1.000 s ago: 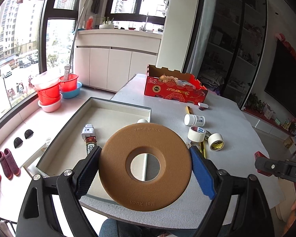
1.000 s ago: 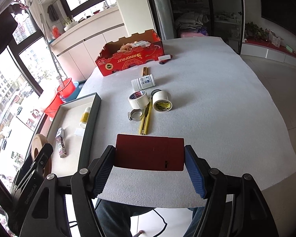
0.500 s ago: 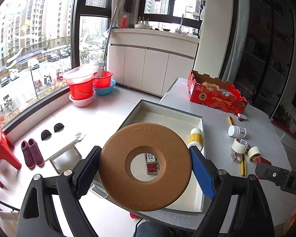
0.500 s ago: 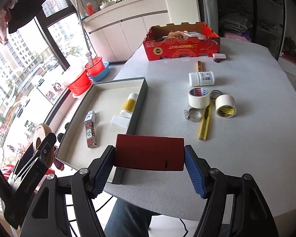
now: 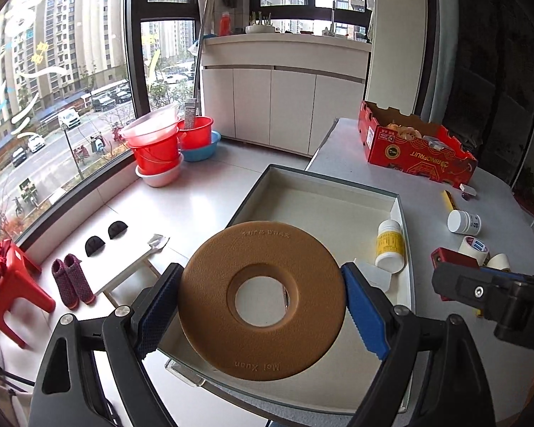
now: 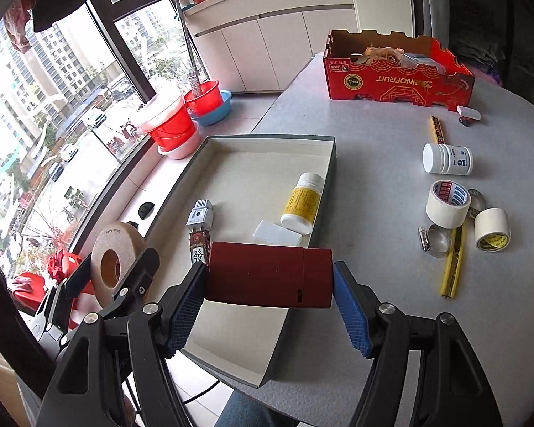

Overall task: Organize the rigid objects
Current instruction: 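Carry the cork ring and red block over the green tray with both tools, then open both tools to drop the cork ring and red block into the tray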

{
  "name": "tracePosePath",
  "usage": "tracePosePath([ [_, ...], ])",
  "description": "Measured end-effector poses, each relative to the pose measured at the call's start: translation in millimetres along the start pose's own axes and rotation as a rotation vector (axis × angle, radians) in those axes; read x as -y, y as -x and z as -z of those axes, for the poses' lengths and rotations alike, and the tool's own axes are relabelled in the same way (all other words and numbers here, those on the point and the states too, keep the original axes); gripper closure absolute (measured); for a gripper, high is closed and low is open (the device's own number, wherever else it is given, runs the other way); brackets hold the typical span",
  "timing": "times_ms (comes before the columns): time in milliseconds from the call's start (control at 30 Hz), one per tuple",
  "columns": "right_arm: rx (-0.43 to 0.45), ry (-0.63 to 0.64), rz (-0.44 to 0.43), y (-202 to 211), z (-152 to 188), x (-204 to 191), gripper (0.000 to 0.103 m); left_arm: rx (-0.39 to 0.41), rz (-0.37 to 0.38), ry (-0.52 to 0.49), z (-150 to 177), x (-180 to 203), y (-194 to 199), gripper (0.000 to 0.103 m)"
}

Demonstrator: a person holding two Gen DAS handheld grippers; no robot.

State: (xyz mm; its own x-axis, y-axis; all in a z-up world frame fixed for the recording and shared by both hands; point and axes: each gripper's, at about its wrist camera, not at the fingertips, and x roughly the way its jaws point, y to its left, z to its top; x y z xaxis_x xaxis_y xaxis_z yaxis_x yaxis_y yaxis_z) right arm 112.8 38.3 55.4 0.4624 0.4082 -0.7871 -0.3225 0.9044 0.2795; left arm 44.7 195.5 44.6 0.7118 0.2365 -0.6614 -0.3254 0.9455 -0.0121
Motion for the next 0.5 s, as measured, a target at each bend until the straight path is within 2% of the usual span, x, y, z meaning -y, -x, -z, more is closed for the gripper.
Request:
tracePosePath([
  [267,-0.012,0.007,-0.003,-28,-31,5,0.032,-0.041,0.001,-0.027,-4,17,-29,0.014],
  [500,-0.052,0.014,-0.031,-55,-36,2,0.032,-0.055,-0.004,-0.043,-4,23,-41,0.014],
])
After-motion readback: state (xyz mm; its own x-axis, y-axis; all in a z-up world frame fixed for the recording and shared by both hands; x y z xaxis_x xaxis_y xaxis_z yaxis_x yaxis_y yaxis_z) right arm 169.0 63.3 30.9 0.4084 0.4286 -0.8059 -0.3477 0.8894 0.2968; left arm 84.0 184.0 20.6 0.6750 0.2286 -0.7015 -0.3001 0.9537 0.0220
